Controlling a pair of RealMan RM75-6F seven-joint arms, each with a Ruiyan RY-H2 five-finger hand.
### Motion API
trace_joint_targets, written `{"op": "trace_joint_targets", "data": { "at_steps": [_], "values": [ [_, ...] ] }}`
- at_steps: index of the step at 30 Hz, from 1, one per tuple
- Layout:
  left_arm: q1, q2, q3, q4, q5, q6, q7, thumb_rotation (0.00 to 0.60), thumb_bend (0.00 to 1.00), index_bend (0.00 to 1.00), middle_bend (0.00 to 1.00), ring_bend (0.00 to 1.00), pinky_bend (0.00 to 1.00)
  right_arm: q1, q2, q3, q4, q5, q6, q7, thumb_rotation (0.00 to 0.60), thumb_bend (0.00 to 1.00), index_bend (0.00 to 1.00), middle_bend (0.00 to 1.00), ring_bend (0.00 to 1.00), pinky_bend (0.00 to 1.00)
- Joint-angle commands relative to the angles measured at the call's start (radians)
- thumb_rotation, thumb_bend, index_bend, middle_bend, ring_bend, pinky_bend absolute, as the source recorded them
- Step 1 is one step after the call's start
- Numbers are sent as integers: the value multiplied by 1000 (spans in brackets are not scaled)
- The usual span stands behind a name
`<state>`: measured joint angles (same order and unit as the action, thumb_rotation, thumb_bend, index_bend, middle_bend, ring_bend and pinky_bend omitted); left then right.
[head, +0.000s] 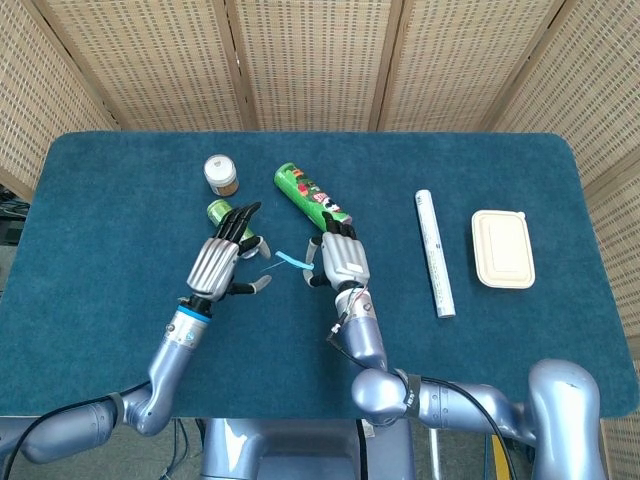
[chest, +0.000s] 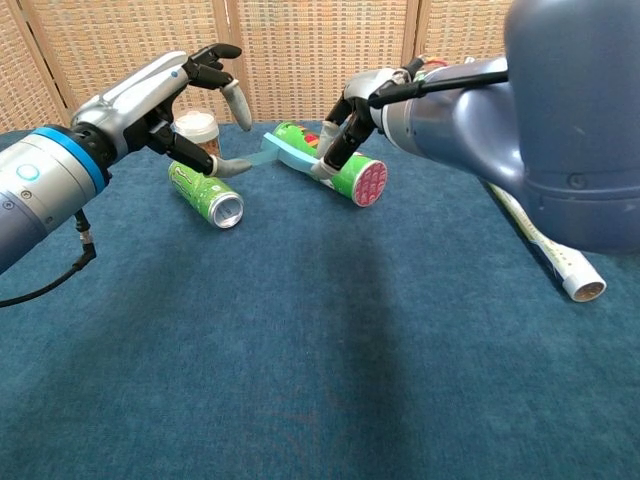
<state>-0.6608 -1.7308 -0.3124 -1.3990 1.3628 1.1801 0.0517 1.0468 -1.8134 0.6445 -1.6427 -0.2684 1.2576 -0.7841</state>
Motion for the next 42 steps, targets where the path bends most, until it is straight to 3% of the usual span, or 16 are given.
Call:
{"op": "trace_joint_targets", "data": {
  "at_steps": [1,18,26,42],
  "values": [
    [-11,-20,-12,-2,-35,-2,31,600,216,502,0,0,0,5,2,-4,1,6,3,8,600,466,632,0,0,0],
    [-22,-64,-29,13,-124,12,94,600,247,505,0,0,0,25,22,-25,2,29,9,42,600,466,632,0,0,0],
    [-32,-94,-28,38,-135,28,107,600,252,555,0,0,0,33,30,-37,0,37,9,59,600,467,632,0,0,0],
    [-41,-109,-32,39,-159,29,114,600,414,585,0,0,0,41,53,-51,-16,46,15,77,600,472,634,0,0,0]
  ]
}}
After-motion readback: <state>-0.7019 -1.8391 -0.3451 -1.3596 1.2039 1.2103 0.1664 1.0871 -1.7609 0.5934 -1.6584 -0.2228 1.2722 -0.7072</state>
